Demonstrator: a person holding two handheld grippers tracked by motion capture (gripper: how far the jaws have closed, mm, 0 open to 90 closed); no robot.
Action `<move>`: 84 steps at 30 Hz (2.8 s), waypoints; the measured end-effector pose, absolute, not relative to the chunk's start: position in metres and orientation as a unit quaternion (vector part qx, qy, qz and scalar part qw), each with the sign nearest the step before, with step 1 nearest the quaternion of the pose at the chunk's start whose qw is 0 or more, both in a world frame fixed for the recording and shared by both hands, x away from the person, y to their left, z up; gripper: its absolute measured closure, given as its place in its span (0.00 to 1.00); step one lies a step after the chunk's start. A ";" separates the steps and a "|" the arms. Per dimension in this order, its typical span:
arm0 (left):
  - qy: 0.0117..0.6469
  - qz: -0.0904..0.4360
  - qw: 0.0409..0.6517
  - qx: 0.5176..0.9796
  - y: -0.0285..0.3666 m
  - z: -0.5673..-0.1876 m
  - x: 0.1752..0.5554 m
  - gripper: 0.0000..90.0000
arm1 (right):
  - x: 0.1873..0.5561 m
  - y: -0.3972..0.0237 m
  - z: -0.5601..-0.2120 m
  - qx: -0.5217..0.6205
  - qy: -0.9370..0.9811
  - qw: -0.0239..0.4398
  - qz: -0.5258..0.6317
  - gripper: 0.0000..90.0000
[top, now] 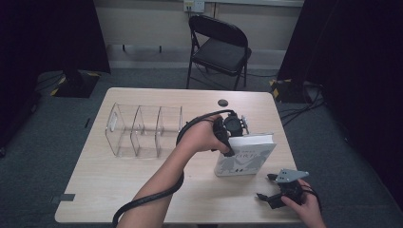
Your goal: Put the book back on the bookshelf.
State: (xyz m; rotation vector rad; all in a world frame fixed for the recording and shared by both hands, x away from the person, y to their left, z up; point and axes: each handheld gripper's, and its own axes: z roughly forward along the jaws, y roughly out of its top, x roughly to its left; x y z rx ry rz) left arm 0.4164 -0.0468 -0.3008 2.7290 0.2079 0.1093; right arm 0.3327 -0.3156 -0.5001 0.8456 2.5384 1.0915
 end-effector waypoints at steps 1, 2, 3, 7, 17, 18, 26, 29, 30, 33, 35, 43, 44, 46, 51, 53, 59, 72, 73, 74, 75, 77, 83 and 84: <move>0.075 0.039 0.198 0.976 -0.047 -0.301 0.416 0.58 | 0.333 -0.316 -0.500 0.290 0.871 0.126 0.375 0.10; 0.078 0.039 0.199 0.976 -0.048 -0.301 0.415 0.58 | 0.333 -0.316 -0.500 0.291 0.871 0.125 0.375 0.10; 0.083 0.039 0.197 0.976 -0.048 -0.301 0.415 0.58 | 0.333 -0.316 -0.500 0.290 0.872 0.125 0.375 0.10; 0.101 0.038 0.190 0.976 -0.049 -0.300 0.412 0.59 | 0.333 -0.316 -0.500 0.290 0.872 0.125 0.375 0.10; 0.132 0.026 0.178 0.975 -0.028 -0.299 0.407 0.59 | 0.333 -0.315 -0.500 0.291 0.871 0.125 0.375 0.10; 0.132 0.026 0.178 0.975 -0.028 -0.299 0.407 0.59 | 0.333 -0.315 -0.500 0.291 0.871 0.125 0.375 0.10; 0.143 0.026 0.178 0.973 -0.011 -0.299 0.403 0.58 | 0.333 -0.316 -0.500 0.291 0.871 0.125 0.375 0.10; 0.138 0.027 0.174 0.975 -0.011 -0.299 0.405 0.58 | 0.333 -0.316 -0.500 0.290 0.871 0.125 0.375 0.10; 0.146 0.026 0.177 0.973 -0.011 -0.299 0.405 0.57 | 0.332 -0.315 -0.500 0.291 0.871 0.124 0.375 0.10; 0.153 0.024 0.182 0.971 -0.009 -0.300 0.407 0.57 | 0.332 -0.315 -0.500 0.291 0.871 0.124 0.375 0.10; 0.149 0.026 0.179 0.972 -0.010 -0.299 0.408 0.57 | 0.332 -0.315 -0.500 0.291 0.871 0.124 0.375 0.10; 0.140 0.041 0.161 0.976 -0.018 -0.301 0.412 0.52 | 0.332 -0.315 -0.500 0.291 0.871 0.124 0.375 0.10; 0.141 0.037 0.164 0.976 -0.020 -0.302 0.412 0.52 | 0.332 -0.315 -0.500 0.291 0.871 0.124 0.375 0.10; 0.135 0.034 0.165 0.976 -0.021 -0.304 0.413 0.52 | 0.332 -0.315 -0.500 0.291 0.871 0.124 0.375 0.10; 0.127 0.017 0.174 0.976 -0.031 -0.314 0.422 0.52 | 0.332 -0.315 -0.500 0.289 0.872 0.124 0.376 0.10; 0.127 0.014 0.175 0.976 -0.034 -0.316 0.423 0.52 | 0.332 -0.315 -0.500 0.287 0.872 0.124 0.376 0.10; 0.124 0.010 0.179 0.976 -0.037 -0.323 0.425 0.51 | 0.332 -0.315 -0.500 0.286 0.873 0.124 0.376 0.10; 0.131 0.017 0.152 0.980 -0.045 -0.328 0.423 0.45 | 0.332 -0.315 -0.500 0.284 0.874 0.125 0.375 0.10; 0.130 0.011 0.152 0.980 -0.045 -0.328 0.424 0.43 | 0.332 -0.315 -0.500 0.284 0.873 0.124 0.375 0.10; 0.130 0.011 0.152 0.980 -0.045 -0.328 0.424 0.43 | 0.332 -0.315 -0.500 0.284 0.873 0.124 0.375 0.10; 0.133 0.010 0.152 0.979 -0.045 -0.328 0.424 0.43 | 0.332 -0.315 -0.500 0.285 0.873 0.123 0.375 0.10; 0.133 0.007 0.150 0.980 -0.045 -0.328 0.425 0.43 | 0.332 -0.315 -0.500 0.284 0.873 0.124 0.376 0.10; 0.123 0.004 0.133 0.984 -0.048 -0.328 0.422 0.45 | 0.332 -0.315 -0.500 0.284 0.873 0.124 0.376 0.10; 0.123 0.004 0.133 0.984 -0.048 -0.328 0.422 0.46 | 0.332 -0.315 -0.500 0.284 0.873 0.124 0.376 0.10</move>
